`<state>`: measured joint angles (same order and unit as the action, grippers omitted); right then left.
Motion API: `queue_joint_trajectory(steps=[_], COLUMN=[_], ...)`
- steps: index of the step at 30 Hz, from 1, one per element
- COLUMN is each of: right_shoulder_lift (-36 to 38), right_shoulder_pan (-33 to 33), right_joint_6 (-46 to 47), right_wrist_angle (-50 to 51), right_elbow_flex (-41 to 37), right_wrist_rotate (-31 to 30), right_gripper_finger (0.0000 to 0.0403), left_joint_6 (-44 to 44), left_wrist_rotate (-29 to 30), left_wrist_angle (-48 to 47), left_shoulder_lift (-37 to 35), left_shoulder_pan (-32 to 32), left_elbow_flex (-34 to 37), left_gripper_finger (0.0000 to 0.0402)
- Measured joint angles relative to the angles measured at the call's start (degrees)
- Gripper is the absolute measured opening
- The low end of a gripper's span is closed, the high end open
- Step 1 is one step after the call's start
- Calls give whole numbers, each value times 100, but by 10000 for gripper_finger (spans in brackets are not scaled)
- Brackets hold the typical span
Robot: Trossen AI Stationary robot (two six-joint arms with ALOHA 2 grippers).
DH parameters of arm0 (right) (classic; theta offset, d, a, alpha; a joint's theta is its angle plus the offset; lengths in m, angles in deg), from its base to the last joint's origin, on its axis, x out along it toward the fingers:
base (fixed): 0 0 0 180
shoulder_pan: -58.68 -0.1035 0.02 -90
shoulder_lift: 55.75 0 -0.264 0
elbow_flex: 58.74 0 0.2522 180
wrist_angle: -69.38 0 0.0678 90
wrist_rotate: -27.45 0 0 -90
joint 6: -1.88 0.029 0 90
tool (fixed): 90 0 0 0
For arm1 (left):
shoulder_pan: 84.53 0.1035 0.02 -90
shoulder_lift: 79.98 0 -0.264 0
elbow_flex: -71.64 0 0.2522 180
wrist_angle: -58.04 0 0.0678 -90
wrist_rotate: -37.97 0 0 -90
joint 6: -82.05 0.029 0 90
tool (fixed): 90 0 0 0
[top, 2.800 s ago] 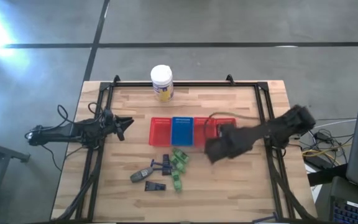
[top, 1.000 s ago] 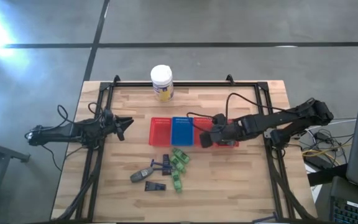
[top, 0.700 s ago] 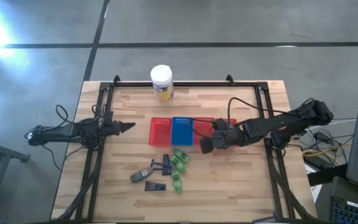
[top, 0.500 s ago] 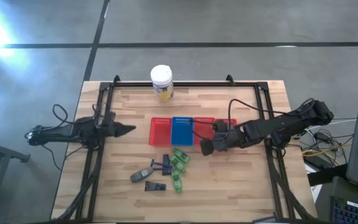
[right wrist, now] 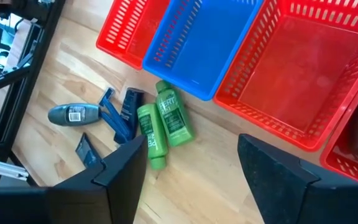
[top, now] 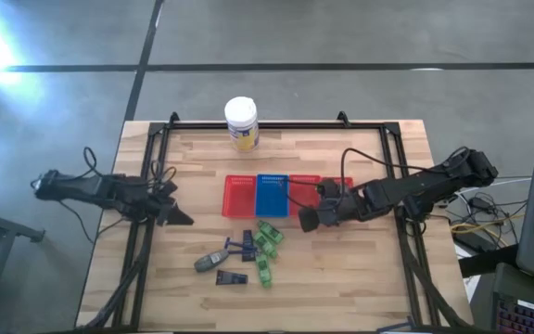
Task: Pick & Place Travel size toiletries
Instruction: Put the deodorant into the right red bin
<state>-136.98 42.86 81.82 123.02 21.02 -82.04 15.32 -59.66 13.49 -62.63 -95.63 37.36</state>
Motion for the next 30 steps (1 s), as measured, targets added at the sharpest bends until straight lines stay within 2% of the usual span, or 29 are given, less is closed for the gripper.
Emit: queue_joint_trajectory(steps=[6, 12, 15, 22, 30], right_shoulder_lift=[0, 0, 0, 2, 2], right_shoulder_pan=[-8, -8, -8, -6, -8], right_joint_6=[-24, -83, -110, -280, -410], right_wrist_angle=[2, 4, 3, 20, 15], right_elbow_flex=[-2, -2, -2, -16, -50], right_wrist_rotate=[-5, -9, -15, -20, -17], right_gripper_finger=[245, 262, 271, 291, 309], left_joint_6=[327, 638, 870, 1302, 1361], left_wrist_rotate=[517, 715, 1024, 1065, 886], left_wrist_angle=[-782, -802, -777, -728, -653], left_shoulder_lift=[1310, 2754, 3465, 4977, 6001], left_shoulder_pan=[-825, -1434, -1501, -1500, -1503], left_elbow_flex=[-783, -1120, -1283, -1974, -2737], left_gripper_finger=[97, 97, 97, 97, 97])
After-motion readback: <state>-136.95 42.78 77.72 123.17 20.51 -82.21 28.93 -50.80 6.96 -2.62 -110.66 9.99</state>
